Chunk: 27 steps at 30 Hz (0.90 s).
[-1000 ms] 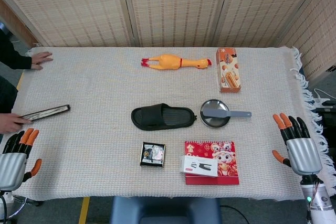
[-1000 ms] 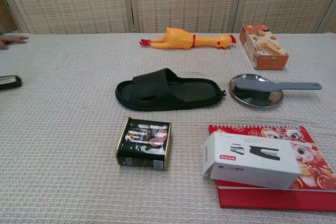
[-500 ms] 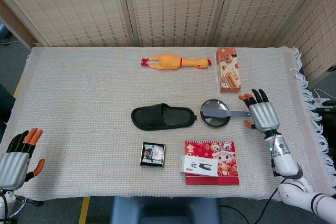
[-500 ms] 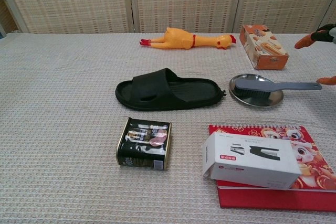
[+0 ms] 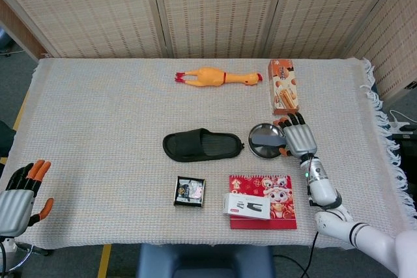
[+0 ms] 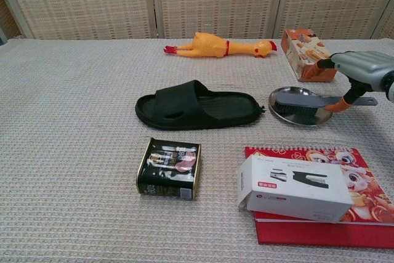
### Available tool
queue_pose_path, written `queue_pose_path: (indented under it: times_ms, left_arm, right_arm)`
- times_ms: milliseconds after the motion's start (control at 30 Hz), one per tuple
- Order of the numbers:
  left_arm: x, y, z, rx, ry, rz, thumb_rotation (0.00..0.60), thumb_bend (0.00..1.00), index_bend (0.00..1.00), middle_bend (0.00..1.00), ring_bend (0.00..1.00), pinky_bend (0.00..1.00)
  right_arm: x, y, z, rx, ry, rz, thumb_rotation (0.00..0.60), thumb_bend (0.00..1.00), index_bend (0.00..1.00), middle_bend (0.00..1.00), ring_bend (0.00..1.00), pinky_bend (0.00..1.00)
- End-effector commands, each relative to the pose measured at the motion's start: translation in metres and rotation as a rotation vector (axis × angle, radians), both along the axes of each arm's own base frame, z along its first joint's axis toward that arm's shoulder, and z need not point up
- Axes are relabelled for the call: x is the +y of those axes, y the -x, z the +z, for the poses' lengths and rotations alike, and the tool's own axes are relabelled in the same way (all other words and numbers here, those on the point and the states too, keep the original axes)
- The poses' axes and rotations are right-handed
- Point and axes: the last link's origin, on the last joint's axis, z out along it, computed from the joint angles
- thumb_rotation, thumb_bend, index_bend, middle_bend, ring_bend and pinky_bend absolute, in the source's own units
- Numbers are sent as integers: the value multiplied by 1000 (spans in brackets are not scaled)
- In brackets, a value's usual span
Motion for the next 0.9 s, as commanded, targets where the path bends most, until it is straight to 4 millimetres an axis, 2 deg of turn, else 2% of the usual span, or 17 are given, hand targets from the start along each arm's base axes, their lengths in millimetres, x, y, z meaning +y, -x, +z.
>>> queue_pose_path:
  times_ms: [33, 267, 600, 733, 900]
  left_arm:
    - [-2, -1, 1, -2, -4, -10, 600, 404, 0, 0, 0, 96]
    - [-2, 2, 3, -6, 0, -5, 600, 470, 0, 0, 0, 96]
    - [-5, 2, 5, -18, -5, -15, 600, 476, 0, 0, 0, 96]
    - [-5, 2, 7, -21, -6, -18, 600, 475, 0, 0, 0, 96]
    - [-4, 3, 8, -25, -12, -12, 600, 474, 0, 0, 0, 96]
  right_arm:
    - [-5, -3, -8, 0, -12, -5, 600, 139, 262, 206, 66, 51]
    - [-11, -11, -21, 2, -20, 8, 600, 140, 310, 232, 102, 82]
    - [-12, -18, -31, 4, -23, 24, 600, 144, 384, 294, 166, 116]
    - [-13, -20, -31, -3, -22, 22, 600, 144, 419, 313, 195, 279]
    - [-14, -21, -32, 8, -19, 25, 600, 145, 463, 341, 240, 363]
